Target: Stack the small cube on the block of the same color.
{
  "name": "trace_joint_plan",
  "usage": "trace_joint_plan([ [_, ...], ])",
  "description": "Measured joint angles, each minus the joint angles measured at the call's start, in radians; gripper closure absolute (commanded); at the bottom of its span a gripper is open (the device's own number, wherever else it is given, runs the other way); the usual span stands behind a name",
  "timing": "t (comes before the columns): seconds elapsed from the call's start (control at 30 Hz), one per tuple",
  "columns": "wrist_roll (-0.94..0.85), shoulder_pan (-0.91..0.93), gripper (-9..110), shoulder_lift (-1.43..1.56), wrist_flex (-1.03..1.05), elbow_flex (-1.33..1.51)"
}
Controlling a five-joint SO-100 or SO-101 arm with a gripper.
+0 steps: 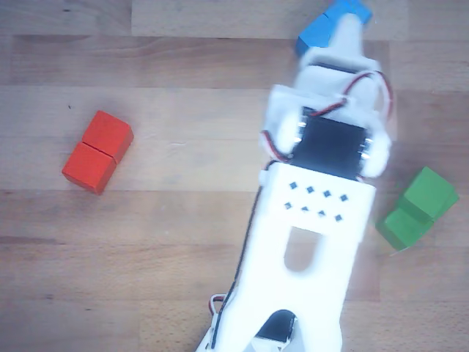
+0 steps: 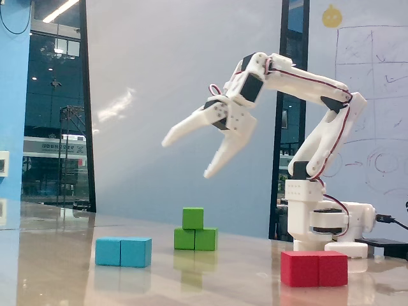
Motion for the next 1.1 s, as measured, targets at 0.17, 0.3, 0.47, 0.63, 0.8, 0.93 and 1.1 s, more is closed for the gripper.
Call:
trace_joint_plan([
  [0.17, 0.000, -0.117, 67, 0.041, -0.003, 0.140],
  [0.3, 0.000, -0.135, 76, 0.150, -0.037, 0.272],
  [0.47, 0.000, -0.137, 92, 0.314, -0.118, 0.460],
  [0.63, 0.000, -0.137, 102, 0.500, -0.169, 0.621],
  [0.8, 0.000, -0.137, 100, 0.689, -0.172, 0.755],
  [0.93, 0.000, -0.137, 100, 0.859, -0.170, 0.851],
  [1.1, 0.000, -0.137, 100, 1.048, -0.109, 0.948],
])
